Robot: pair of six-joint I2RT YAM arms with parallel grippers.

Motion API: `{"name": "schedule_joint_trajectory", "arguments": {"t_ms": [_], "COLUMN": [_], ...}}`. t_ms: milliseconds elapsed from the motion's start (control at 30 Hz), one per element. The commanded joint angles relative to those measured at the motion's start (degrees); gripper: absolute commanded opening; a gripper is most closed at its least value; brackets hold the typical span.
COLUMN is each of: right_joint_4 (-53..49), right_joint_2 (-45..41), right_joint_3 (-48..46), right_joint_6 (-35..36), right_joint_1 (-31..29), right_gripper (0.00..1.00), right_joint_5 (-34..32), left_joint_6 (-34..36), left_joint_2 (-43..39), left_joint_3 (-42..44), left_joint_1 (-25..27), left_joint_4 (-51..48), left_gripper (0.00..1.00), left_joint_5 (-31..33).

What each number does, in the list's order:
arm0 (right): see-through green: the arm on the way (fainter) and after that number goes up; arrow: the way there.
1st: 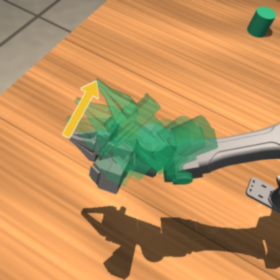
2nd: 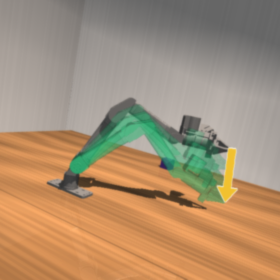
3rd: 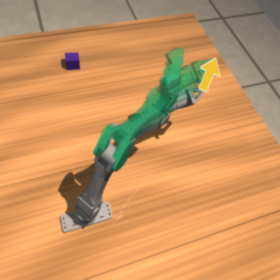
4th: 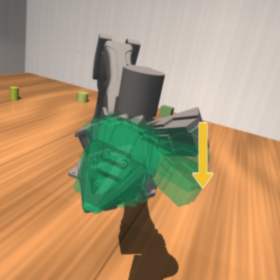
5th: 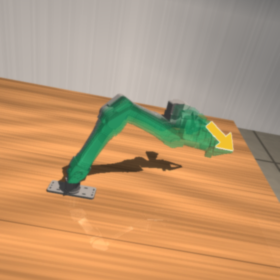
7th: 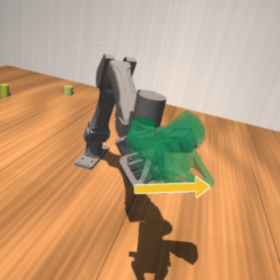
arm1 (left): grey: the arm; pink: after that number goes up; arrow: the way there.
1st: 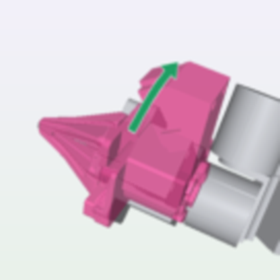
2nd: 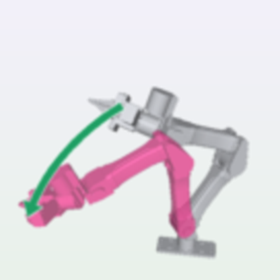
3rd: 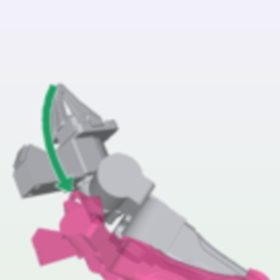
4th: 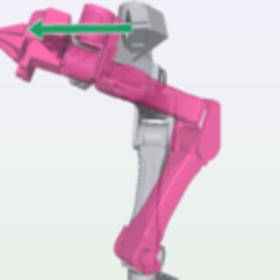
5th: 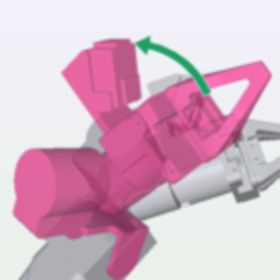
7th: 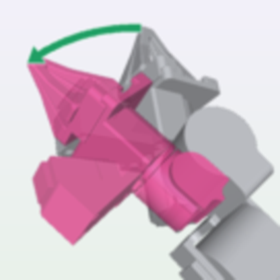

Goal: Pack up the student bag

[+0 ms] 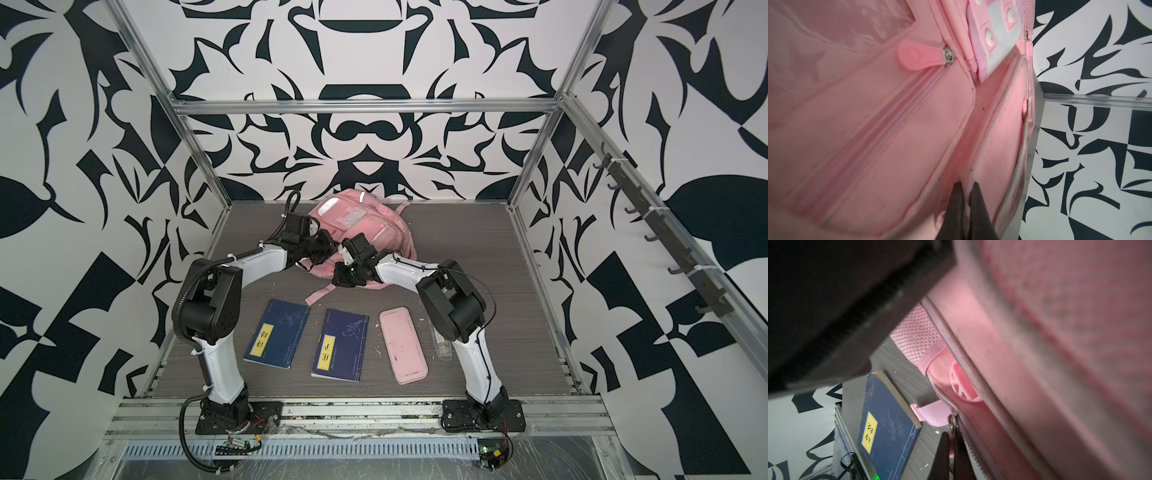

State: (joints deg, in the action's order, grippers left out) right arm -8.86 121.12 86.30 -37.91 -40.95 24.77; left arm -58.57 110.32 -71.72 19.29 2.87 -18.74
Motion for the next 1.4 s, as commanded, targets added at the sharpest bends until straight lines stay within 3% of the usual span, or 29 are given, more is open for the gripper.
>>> {"name": "schedule_joint_trajectory", "arguments": {"t_ms": [0,200,733,900,1133,1367], "right_joint_4": [3.97,3.90,8.78,11.62,10.76,14.42], "right_joint_2": [-3.43,-1.84,4.05,3.91,-1.36,-7.69], "right_joint_3": [1.06,0.67,6.29,4.58,-2.66,-12.40], "right_joint_6": [-0.01,-0.35,-4.37,-6.70,-4.46,-4.89], "right_joint_1": [-0.25,-1.21,-4.46,-4.41,-3.64,0.34], "right_gripper": [0.00,0.00,0.00,0.00,0.00,0.00], "right_joint_5": [-0.55,-0.13,1.08,1.77,1.37,1.35], "left_joint_6": [-6.46,-10.44,-11.65,-11.76,-7.96,-16.00], "left_joint_2": [-4.45,-5.20,-4.53,-4.65,-3.63,-3.88], "left_joint_3": [2.58,4.75,2.58,2.06,-2.92,2.52], "left_joint_1": [0.18,0.60,1.93,1.91,1.76,1.72], "left_joint_4": [6.24,9.09,7.89,8.02,1.66,9.52], "left_gripper": [0.00,0.00,0.00,0.00,0.00,0.00], "left_joint_5": [4.73,6.86,8.81,8.97,5.11,3.45]}}
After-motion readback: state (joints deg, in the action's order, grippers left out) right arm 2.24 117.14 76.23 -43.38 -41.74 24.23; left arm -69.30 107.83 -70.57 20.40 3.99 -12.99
